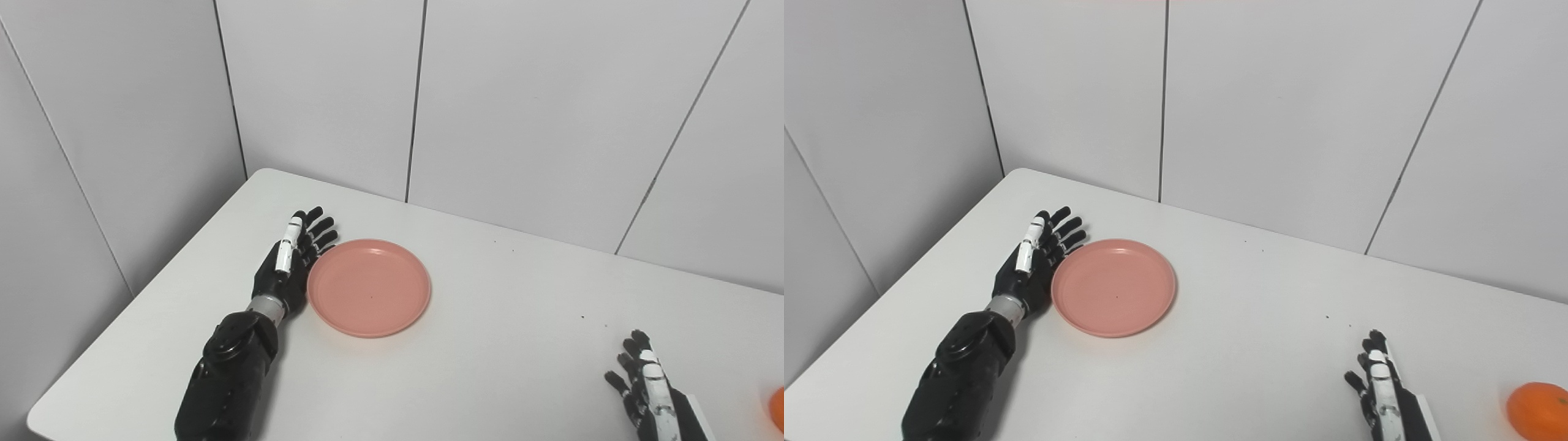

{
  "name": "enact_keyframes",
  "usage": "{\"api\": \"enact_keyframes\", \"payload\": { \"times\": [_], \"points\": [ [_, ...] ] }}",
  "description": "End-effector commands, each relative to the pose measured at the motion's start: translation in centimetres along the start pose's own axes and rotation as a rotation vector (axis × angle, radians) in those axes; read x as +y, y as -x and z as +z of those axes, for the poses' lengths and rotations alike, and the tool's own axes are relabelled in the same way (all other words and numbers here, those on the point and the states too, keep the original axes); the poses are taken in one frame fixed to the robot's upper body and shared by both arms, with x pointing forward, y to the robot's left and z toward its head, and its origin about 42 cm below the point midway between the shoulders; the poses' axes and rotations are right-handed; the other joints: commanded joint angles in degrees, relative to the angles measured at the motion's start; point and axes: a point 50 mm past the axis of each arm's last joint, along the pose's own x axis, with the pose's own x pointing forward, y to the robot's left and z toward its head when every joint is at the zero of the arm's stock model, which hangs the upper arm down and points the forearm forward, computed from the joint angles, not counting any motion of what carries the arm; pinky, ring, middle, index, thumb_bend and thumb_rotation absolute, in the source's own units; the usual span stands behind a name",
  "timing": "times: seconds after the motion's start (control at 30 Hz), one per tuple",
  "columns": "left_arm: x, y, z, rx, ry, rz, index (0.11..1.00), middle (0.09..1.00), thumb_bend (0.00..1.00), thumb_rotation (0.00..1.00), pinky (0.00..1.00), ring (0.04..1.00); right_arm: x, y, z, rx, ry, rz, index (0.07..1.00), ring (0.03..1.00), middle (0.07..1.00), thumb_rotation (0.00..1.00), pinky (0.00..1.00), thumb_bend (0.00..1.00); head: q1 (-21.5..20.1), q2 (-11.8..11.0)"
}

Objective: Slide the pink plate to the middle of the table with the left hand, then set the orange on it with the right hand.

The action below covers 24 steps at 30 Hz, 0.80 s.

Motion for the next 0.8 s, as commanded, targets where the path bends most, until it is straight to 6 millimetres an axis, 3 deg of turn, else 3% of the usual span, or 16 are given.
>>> {"api": "enact_keyframes", "payload": {
  "times": [0.0,0.77],
  "points": [
    [-1.4,-0.6,0.7,-0.01,0.0,-0.027,0.889,0.897,0.35,1.0,0.89,0.895,-0.1,-0.2,0.6,-0.032,0.012,0.007,1.0,1.0,1.0,1.0,1.0,0.21,0.0,0.1],
    [-5.4,-1.0,-1.2,0.053,0.009,-0.123,0.897,0.907,0.34,1.0,0.88,0.893,0.6,-0.3,0.7,-0.021,-0.005,-0.008,1.0,1.0,1.0,1.0,1.0,0.24,-2.2,1.4]
  ]
}}
